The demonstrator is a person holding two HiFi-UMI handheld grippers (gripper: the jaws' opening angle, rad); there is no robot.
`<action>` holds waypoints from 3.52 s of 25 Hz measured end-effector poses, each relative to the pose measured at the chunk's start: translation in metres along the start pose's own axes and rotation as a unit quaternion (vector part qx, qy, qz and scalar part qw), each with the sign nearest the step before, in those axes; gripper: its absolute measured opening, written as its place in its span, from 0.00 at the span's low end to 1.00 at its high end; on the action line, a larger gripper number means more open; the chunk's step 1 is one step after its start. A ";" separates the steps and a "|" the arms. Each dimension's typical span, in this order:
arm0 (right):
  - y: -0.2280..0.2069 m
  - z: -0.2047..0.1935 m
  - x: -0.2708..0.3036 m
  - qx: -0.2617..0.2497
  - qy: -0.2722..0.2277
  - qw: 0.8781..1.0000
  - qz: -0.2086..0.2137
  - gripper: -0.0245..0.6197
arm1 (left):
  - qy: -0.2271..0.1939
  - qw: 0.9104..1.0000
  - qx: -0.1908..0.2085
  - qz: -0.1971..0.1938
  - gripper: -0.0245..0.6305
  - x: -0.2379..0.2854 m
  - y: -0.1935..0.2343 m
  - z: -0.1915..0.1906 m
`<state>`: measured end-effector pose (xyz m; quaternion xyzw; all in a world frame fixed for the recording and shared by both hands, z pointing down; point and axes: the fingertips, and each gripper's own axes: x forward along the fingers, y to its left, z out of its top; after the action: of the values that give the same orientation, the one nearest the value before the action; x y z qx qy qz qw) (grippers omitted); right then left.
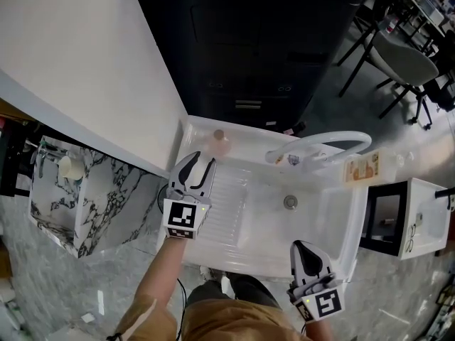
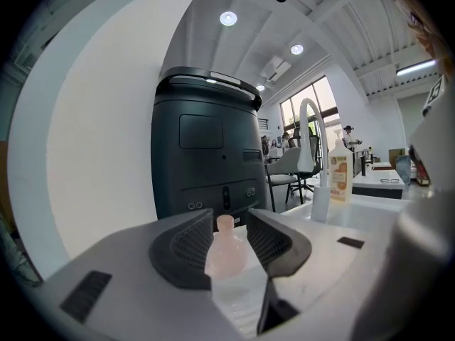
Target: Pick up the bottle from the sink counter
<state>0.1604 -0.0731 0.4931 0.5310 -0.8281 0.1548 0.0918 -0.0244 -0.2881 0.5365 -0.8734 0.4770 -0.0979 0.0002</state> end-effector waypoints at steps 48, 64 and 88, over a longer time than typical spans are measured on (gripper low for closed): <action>-0.036 -0.034 0.020 0.016 0.032 0.999 0.007 0.04 | 0.022 0.999 -0.027 -0.007 0.37 0.110 0.007 -0.050; -0.045 -0.038 0.022 0.021 0.032 0.999 0.007 0.04 | 0.010 1.000 -0.023 0.006 0.32 0.116 0.011 -0.052; -0.044 -0.041 0.023 0.025 0.031 0.999 0.009 0.04 | 0.023 1.000 -0.012 -0.013 0.23 0.116 0.007 -0.050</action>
<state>0.1904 -0.0953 0.5452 0.5205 -0.8255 0.1924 0.1031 0.0223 -0.3835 0.6051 -0.8768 0.4669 -0.1125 -0.0228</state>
